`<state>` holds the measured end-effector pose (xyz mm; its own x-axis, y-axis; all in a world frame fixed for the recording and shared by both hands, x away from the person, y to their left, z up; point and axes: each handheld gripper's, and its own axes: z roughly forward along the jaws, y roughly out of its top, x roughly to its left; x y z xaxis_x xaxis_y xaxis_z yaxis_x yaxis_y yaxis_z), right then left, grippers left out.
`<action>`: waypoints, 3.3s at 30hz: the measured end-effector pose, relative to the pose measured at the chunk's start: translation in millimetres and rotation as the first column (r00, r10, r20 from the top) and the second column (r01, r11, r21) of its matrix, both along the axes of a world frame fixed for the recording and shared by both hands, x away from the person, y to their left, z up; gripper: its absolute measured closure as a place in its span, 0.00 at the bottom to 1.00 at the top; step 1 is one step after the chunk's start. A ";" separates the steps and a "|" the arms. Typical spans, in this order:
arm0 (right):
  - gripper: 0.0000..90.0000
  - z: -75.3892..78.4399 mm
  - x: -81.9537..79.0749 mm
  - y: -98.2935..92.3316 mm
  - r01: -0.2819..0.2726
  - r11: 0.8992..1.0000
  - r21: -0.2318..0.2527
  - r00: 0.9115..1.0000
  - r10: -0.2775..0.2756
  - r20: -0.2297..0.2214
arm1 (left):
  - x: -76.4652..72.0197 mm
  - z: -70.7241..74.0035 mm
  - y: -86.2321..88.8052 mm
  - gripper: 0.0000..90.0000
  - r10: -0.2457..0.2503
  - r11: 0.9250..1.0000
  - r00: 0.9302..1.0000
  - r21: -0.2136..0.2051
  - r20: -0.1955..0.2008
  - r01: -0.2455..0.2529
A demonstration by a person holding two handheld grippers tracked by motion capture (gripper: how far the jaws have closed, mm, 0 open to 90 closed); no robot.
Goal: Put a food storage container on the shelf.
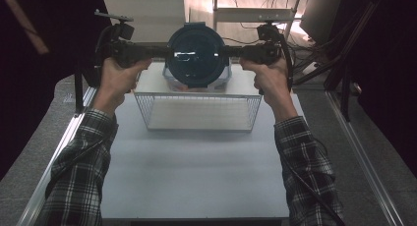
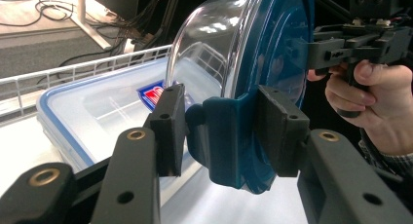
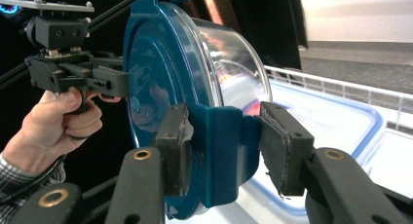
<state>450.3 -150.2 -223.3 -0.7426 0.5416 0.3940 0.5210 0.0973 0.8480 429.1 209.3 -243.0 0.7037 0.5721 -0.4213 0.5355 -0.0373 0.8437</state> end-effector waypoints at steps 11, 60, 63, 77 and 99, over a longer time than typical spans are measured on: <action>0.61 -8.0 24.0 1.7 0.035 0.999 0.038 0.999 -0.034 -0.021 | 16.6 -12.5 0.3 0.62 0.047 0.998 0.999 -0.051 -0.012 -0.047; 0.87 -41.0 13.0 8.1 0.126 0.985 -0.117 0.990 -0.117 0.081 | 2.8 -44.7 -13.8 0.87 0.265 0.959 0.961 0.086 0.082 -0.272; 0.87 -42.1 12.9 9.2 0.129 0.985 -0.118 0.989 -0.119 0.082 | 5.5 -45.5 -14.3 0.85 0.263 0.960 0.962 0.080 0.071 -0.268; 0.48 -67.3 -20.2 5.3 0.100 0.983 -0.154 0.986 -0.077 0.149 | -40.9 -75.9 -21.1 0.37 0.140 0.981 0.985 0.121 0.103 -0.152; 0.07 -134.6 -81.3 -5.0 0.034 0.965 -0.259 0.983 0.015 0.186 | -106.7 -149.3 -30.9 0.09 0.047 0.960 0.994 0.269 0.101 -0.073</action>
